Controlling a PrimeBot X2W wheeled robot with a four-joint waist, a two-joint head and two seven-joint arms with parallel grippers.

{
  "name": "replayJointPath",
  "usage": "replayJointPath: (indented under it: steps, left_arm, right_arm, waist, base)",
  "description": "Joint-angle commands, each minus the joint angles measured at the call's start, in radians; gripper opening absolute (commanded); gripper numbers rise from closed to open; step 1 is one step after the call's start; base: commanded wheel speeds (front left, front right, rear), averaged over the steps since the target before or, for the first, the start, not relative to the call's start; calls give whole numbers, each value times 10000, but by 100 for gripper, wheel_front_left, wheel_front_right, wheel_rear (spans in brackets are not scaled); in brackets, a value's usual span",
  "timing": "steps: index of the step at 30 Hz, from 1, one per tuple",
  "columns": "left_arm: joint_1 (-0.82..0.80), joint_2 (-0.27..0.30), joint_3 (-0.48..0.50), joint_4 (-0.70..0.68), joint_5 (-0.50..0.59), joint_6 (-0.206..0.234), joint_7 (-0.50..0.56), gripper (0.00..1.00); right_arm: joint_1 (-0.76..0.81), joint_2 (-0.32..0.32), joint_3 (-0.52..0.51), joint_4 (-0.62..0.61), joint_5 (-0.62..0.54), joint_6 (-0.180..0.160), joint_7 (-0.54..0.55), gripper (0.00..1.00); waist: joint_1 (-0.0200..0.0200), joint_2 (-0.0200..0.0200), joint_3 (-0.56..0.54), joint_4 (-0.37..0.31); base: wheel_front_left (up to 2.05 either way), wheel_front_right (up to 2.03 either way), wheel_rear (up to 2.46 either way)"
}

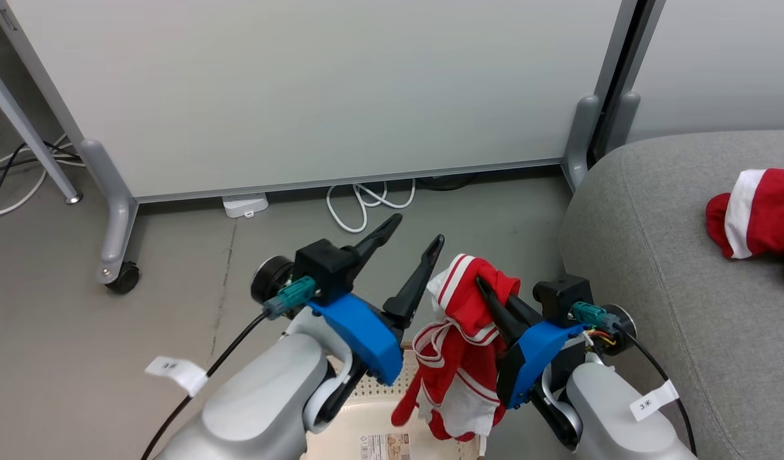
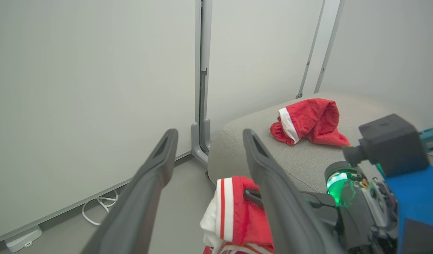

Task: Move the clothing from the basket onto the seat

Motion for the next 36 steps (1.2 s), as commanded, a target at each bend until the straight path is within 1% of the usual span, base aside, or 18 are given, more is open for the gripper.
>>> replayJointPath:
  steps: [1,3,4,5,6,7,12,18,25,30,36]
  left_arm:
    - [373,186,299,-313,234,102,-42,100]
    - [849,376,728,-781,550,196,-45,100]
    - [849,376,728,-781,550,196,-45,100]
    - [1347,545,1180,-1158,898,251,-45,100]
    - [1347,545,1180,-1158,898,251,-45,100]
    - [1605,616,1402,-1331,1064,297,-46,100]
    - [2820,850,2409,-1941,2009,271,-48,100]
    - [4196,739,3797,-2231,2746,60,-49,100]
    - [5190,448,5260,-2208,3382,-231,-49,100]
    - [5438,216,5827,-2169,3774,-413,-50,100]
    - [5410,6,6153,-2170,4137,-579,-50,100]
  right_arm:
    - [-158,-11,-74,-121,-84,5,-77,0]
    - [-123,-11,-156,-221,-187,5,-82,0]
    - [-123,-11,-156,-221,-187,5,-82,0]
    - [-58,-11,-228,-327,-269,5,-71,0]
    - [-58,-11,-228,-327,-269,5,-71,0]
    - [-16,-11,-249,-379,-300,5,-58,0]
    - [167,-11,-356,-662,-432,5,43,0]
    - [361,-11,-521,-1016,-637,5,204,0]
    - [572,-11,-693,-1525,-865,5,436,0]
    - [714,-11,-809,-1886,-986,5,582,0]
    - [870,-11,-908,-2241,-1039,5,712,0]
  waist:
    - [0,0,32,-18]
    - [0,0,47,-34]
    - [0,0,47,-34]
    - [0,0,42,-66]
    - [0,0,42,-66]
    - [0,0,35,-90]
    - [0,0,-13,-200]
    - [0,0,-135,-372]
    - [0,0,-151,-610]
    - [0,0,-99,-742]
    - [0,0,-23,-960]
  base:
    - [0,0,0]
    - [0,0,0]
    - [0,0,0]
    - [0,0,0]
    - [0,0,0]
    - [0,0,0]
    - [0,0,0]
    - [0,0,0]
    - [0,0,0]
    - [0,0,0]
    - [0,0,0]
